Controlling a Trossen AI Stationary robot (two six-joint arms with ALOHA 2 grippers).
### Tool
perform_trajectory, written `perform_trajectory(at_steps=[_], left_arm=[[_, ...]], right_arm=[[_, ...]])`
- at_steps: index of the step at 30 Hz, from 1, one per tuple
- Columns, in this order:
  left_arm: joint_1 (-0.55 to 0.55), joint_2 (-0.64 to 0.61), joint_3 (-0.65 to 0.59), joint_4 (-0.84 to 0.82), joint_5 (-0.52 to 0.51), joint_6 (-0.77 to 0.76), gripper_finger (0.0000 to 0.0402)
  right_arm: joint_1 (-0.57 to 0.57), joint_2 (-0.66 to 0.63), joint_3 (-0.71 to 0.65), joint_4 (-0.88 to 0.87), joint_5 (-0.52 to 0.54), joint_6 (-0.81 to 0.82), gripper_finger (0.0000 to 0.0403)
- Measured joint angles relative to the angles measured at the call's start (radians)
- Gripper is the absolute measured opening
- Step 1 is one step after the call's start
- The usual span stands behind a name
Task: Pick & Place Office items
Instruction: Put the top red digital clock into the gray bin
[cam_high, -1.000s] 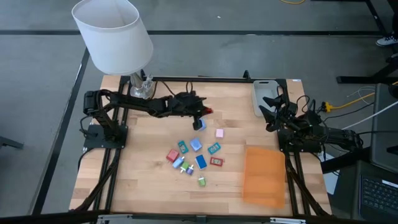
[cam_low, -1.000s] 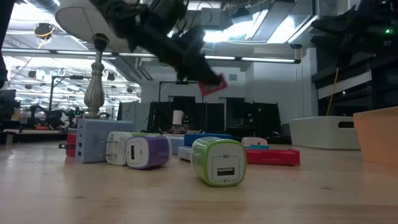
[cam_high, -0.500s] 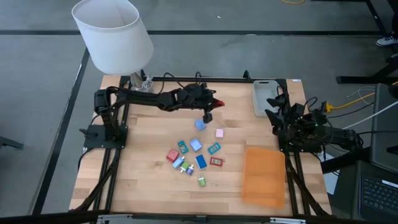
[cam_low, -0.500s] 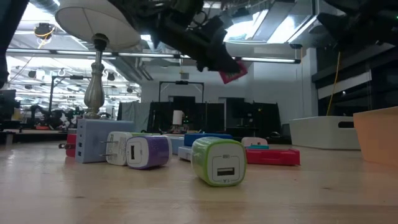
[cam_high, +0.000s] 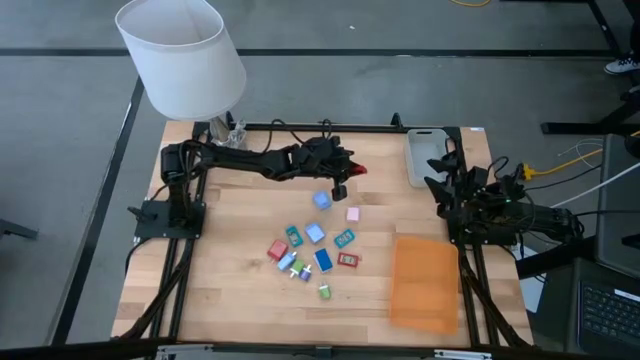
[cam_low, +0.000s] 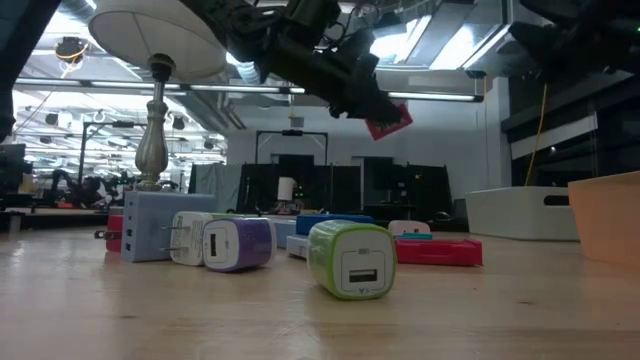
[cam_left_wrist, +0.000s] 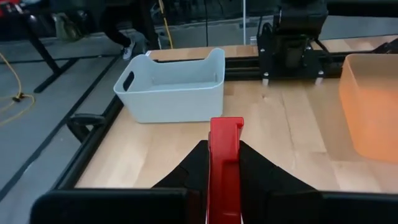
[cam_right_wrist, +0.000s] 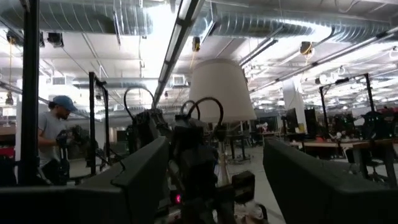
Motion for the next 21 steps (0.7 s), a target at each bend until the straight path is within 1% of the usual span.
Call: perform_trajectory(at_steps=[2, 3, 5, 6, 9, 12, 15, 21], left_arm=[[-0.002, 0.000, -0.001, 0.042, 0.023, 0.002, 0.0044], [-0.004, 0.000, -0.001, 0.082, 0.046, -0.002, 0.0044], [-0.010, 0.000, -0.001, 0.197, 0.112, -0.023, 0.0044], [-0.013, 0.000, -0.001, 0.264, 0.148, -0.036, 0.0044], [-0.016, 0.000, -0.001, 0.463, 0.241, -0.095, 0.0044], [-0.013, 0.000, -0.001, 0.603, 0.300, -0.169, 0.0044], [-0.015, 0.000, -0.001, 0.675, 0.345, -0.219, 0.0044], [-0.020, 0.000, -0.001, 0.664, 0.355, -0.224, 0.0044]], right_arm=[[0.000, 0.000, 0.000, -0.054, 0.016, -0.001, 0.0261], [0.000, 0.000, 0.000, -0.089, 0.045, -0.001, 0.0261], [0.000, 0.002, 0.000, -0.149, 0.119, -0.001, 0.0261], [-0.001, 0.007, 0.000, -0.168, 0.140, -0.001, 0.0261], [0.000, 0.020, 0.000, -0.169, 0.164, -0.003, 0.0261], [0.000, 0.026, 0.000, -0.146, 0.168, -0.003, 0.0261], [0.000, 0.026, 0.000, -0.125, 0.161, -0.003, 0.0261], [0.000, 0.059, 0.000, -0.096, 0.152, 0.017, 0.0261]])
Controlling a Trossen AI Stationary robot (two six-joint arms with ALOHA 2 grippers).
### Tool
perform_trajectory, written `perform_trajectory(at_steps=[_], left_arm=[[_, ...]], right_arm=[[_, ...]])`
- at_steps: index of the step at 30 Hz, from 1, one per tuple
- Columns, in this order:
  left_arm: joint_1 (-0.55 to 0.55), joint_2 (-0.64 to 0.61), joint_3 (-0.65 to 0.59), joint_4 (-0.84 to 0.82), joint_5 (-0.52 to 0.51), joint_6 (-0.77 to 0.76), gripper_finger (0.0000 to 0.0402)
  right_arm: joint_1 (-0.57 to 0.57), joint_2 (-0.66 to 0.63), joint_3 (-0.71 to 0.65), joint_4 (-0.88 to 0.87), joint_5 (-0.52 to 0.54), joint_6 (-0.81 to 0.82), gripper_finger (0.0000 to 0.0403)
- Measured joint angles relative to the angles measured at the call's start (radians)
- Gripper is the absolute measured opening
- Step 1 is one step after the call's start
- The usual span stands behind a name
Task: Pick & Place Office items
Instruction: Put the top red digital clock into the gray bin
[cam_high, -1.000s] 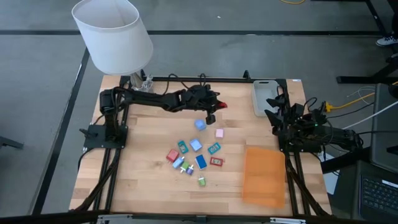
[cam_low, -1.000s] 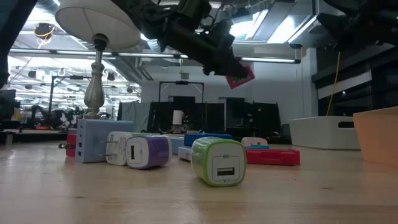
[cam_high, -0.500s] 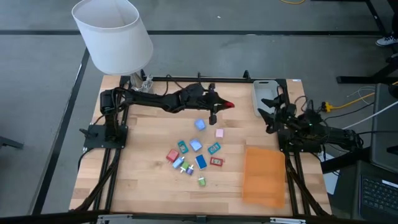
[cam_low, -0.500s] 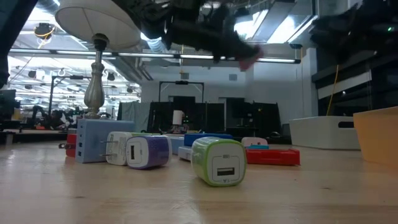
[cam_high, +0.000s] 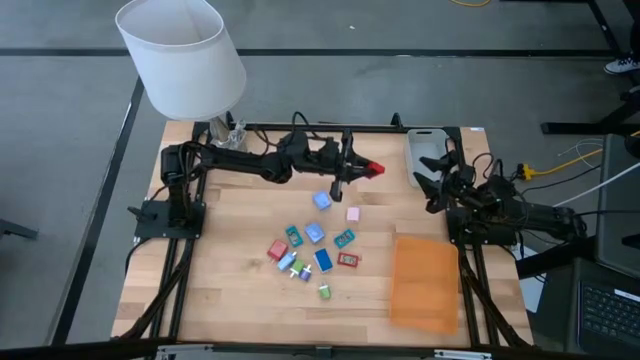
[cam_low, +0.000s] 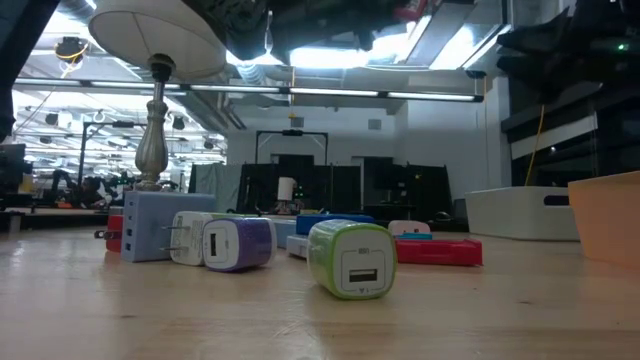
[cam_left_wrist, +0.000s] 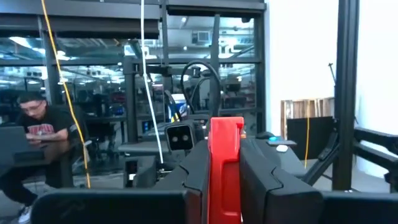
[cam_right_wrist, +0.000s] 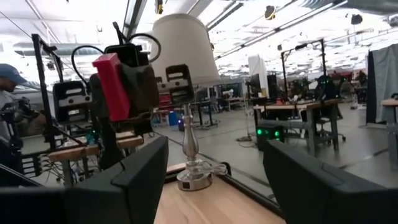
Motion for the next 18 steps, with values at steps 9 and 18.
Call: perform_trajectory(at_steps=[9, 18], left_arm=[[0.001, 0.010, 0.066, -0.150, -0.020, 0.053, 0.0044], [-0.010, 0.088, 0.195, -0.191, 0.009, 0.051, 0.0044]], right_arm=[[0.000, 0.289, 0.008, 0.294, -0.104, 0.028, 0.0261], [0.000, 0.641, 0.126, 0.443, -0.177, -0.015, 0.0261]])
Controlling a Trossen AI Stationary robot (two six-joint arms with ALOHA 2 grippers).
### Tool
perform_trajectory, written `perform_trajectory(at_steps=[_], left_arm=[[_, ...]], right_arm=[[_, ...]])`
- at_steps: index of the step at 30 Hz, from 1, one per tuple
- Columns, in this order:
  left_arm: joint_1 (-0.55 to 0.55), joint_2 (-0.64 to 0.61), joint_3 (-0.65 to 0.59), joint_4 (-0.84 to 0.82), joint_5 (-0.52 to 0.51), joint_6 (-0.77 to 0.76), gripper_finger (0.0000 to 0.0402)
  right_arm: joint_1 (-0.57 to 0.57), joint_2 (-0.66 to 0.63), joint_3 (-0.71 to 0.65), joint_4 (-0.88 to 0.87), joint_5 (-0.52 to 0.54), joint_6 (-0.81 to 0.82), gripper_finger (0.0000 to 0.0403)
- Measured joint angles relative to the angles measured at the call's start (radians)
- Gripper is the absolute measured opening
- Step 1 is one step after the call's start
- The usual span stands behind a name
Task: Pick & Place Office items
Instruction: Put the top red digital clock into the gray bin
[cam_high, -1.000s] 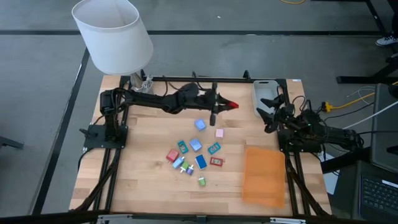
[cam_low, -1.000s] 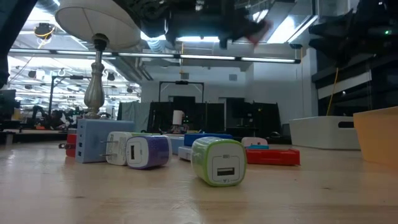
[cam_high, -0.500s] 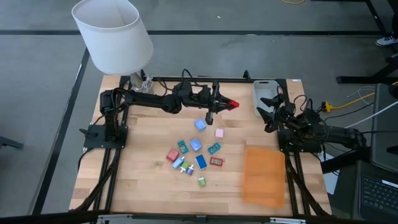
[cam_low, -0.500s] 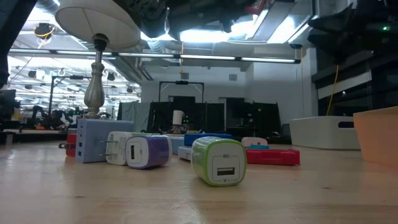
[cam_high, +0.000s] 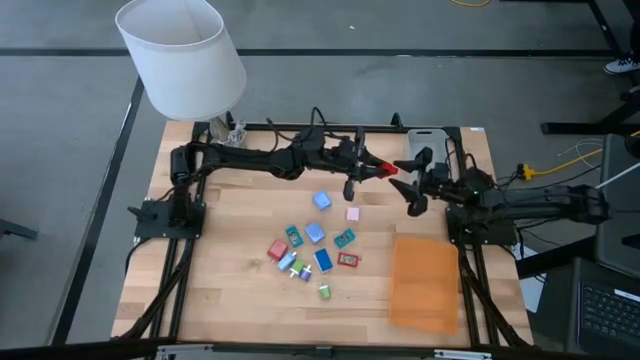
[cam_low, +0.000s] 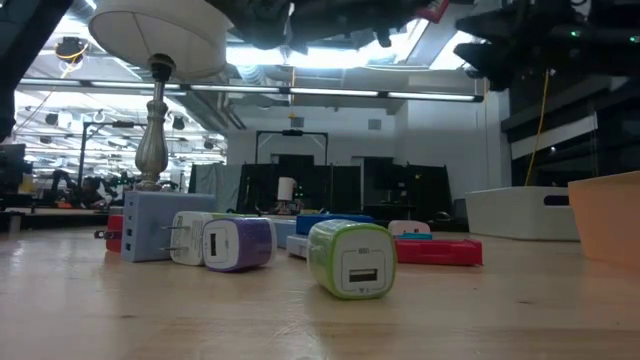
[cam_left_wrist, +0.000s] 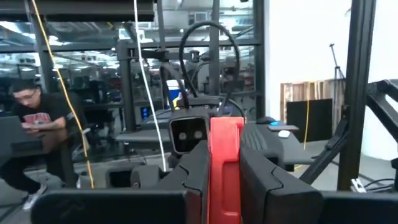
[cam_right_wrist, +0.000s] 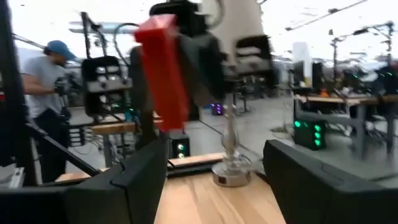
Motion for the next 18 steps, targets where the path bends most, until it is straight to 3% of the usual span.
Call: perform_trajectory(at_steps=[7, 18], left_arm=[[-0.005, 0.027, 0.006, 0.018, 0.013, -0.034, 0.0044], [-0.006, 0.039, 0.008, 0.039, 0.036, -0.047, 0.0044]], right_arm=[[0.000, 0.095, 0.019, 0.044, -0.008, -0.009, 0.0261], [0.022, 0.106, 0.018, 0.083, -0.025, -0.005, 0.0261]])
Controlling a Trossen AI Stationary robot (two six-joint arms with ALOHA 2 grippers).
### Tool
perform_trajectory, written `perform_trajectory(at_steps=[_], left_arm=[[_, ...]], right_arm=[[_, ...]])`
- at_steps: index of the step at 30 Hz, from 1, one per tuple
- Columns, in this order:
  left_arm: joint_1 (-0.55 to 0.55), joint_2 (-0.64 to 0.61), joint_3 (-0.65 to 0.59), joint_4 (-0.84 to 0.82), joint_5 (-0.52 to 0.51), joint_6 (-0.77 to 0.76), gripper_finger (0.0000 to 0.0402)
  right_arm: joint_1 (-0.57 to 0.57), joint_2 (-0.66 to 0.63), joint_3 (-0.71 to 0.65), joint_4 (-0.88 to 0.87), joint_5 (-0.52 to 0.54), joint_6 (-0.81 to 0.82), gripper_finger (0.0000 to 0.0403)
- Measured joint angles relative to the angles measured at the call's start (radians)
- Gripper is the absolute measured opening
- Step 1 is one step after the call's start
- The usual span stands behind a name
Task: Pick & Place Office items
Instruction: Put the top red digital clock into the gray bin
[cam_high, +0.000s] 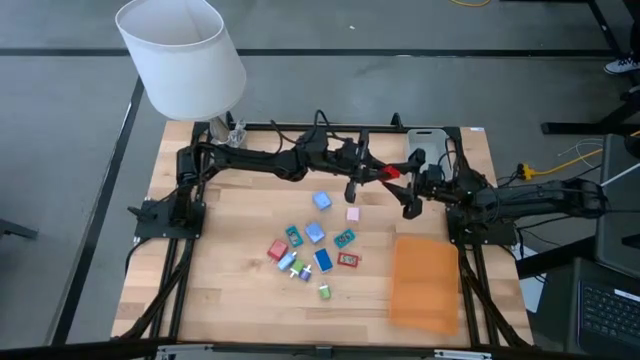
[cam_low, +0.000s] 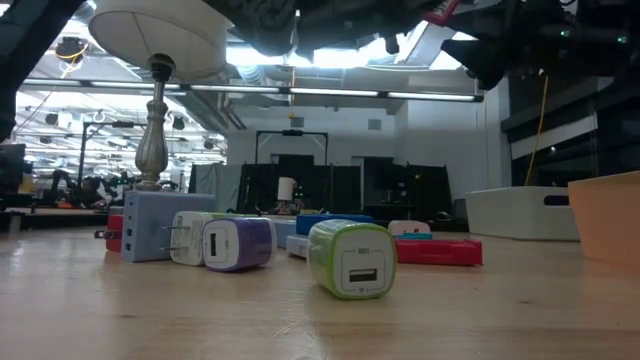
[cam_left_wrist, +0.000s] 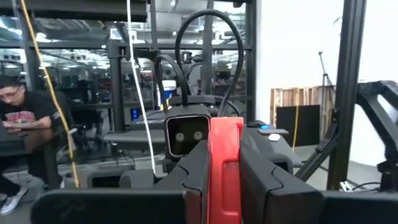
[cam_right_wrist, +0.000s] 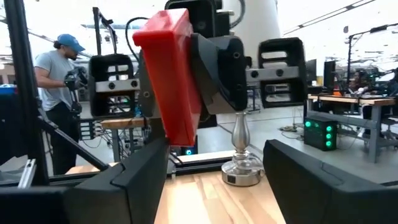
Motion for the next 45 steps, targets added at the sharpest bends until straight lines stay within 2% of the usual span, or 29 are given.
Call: perform_trajectory(at_steps=[4, 14, 27, 45], left_arm=[[0.000, 0.022, -0.003, -0.028, -0.013, -0.004, 0.0044], [0.000, 0.018, -0.002, 0.040, 0.000, -0.027, 0.0044], [-0.009, 0.017, 0.006, 0.014, 0.026, -0.031, 0.0044], [-0.006, 0.017, 0.006, -0.028, 0.033, -0.013, 0.0044]], right_arm=[[0.016, 0.004, 0.003, 0.058, 0.002, 0.001, 0.0261], [0.033, 0.067, 0.035, 0.043, -0.005, 0.001, 0.0261], [0.033, 0.125, 0.062, 0.045, 0.002, -0.035, 0.0259], [0.034, 0.124, 0.061, 0.042, -0.005, -0.057, 0.0130]])
